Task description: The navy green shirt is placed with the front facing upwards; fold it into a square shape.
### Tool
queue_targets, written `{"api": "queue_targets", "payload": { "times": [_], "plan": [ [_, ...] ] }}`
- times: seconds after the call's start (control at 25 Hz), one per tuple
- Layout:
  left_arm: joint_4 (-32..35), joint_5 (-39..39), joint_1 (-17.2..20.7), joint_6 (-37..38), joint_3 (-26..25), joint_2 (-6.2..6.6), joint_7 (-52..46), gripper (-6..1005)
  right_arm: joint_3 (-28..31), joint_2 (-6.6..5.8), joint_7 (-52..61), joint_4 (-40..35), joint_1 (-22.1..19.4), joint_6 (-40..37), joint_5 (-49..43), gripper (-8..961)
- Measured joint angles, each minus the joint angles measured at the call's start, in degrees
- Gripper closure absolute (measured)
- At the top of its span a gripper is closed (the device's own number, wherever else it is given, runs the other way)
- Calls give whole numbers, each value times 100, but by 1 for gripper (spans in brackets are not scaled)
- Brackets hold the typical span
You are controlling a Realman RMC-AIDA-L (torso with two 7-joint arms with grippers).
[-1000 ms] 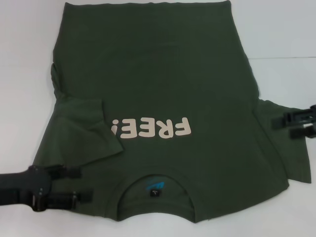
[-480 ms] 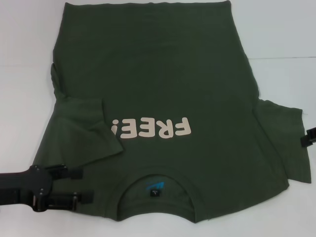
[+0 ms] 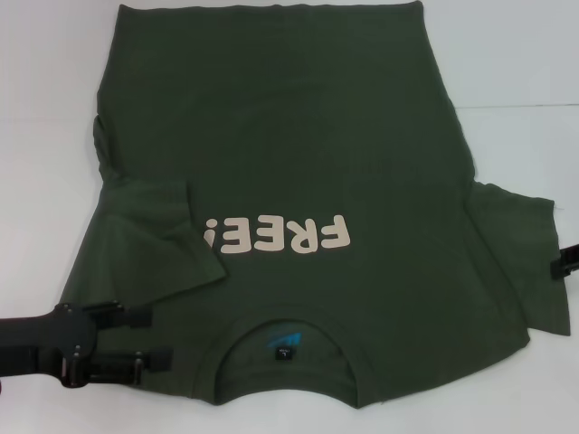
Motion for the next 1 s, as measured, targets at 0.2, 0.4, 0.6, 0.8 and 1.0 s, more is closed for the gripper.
{"api": "queue_targets", "payload": {
  "times": [0.2, 0.4, 0.6, 0.8, 1.0],
  "plan": [
    [-2, 0, -14, -14, -5, 0, 2, 69, -22, -43, 2, 388, 36, 192, 7, 37],
    [-2, 0, -21, -78, -5, 0, 4, 70, -28, -13, 4, 448, 45, 231, 10, 37],
    [-2, -20, -26, -107, -4, 0, 4, 70, -28, 17, 1, 463, 17, 244, 31, 37],
    [-2, -58, -26, -118, -3, 0, 4, 71, -28, 40, -47, 590, -1, 348, 48, 37],
    [-2, -61, -26, -121, -4, 0, 5, 72, -27, 64, -71, 619, 10, 395, 52, 38]
  ]
}}
